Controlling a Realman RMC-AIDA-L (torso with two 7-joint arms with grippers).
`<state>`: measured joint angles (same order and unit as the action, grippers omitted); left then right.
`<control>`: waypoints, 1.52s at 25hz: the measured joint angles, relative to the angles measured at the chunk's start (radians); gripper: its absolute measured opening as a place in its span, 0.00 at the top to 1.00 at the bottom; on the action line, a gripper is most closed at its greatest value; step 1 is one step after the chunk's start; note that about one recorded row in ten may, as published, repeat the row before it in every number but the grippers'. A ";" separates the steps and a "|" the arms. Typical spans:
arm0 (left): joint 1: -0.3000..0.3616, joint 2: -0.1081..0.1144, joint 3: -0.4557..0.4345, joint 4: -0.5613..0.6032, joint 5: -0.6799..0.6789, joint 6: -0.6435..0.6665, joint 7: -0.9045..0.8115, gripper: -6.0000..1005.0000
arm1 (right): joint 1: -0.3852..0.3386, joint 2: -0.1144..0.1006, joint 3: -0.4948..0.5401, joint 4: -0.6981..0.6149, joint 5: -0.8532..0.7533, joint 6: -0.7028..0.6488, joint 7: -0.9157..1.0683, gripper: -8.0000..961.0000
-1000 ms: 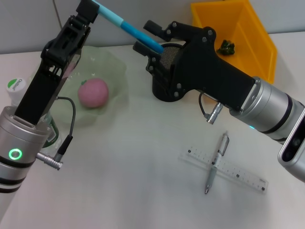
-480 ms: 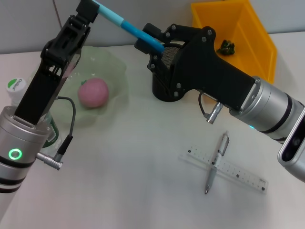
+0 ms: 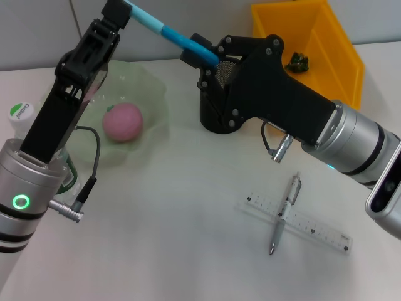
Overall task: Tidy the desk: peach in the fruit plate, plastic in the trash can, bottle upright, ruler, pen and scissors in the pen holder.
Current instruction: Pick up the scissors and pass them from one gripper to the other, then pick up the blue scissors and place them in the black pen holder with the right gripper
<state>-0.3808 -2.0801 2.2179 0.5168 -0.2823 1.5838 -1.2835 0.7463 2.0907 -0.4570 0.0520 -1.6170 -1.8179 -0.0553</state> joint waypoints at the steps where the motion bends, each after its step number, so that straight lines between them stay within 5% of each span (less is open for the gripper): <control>1: 0.000 0.000 0.000 0.000 0.000 0.001 0.003 0.64 | 0.000 0.000 0.000 0.000 0.000 0.000 0.000 0.87; 17: -0.003 0.000 0.002 0.002 0.002 0.006 0.015 0.63 | -0.004 0.002 0.000 0.000 0.000 -0.006 0.000 0.90; 22: -0.001 0.000 0.001 0.002 0.002 0.005 0.016 0.41 | -0.004 0.002 0.003 0.000 0.000 -0.007 0.000 0.90; 28: 0.002 0.000 -0.001 0.002 0.001 0.007 0.023 0.26 | -0.004 0.002 0.011 0.000 0.000 -0.009 0.000 0.91; 33: 0.003 0.000 -0.006 0.001 0.000 0.022 0.039 0.21 | -0.005 0.001 0.040 0.019 0.011 -0.020 0.007 0.91; 38: -0.001 0.009 -0.019 -0.022 0.042 0.133 0.148 0.21 | -0.037 -0.005 0.240 0.035 0.037 -0.122 0.180 0.91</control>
<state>-0.3817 -2.0715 2.1989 0.4946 -0.2402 1.7166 -1.1351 0.7095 2.0856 -0.2175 0.0872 -1.5799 -1.9396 0.1249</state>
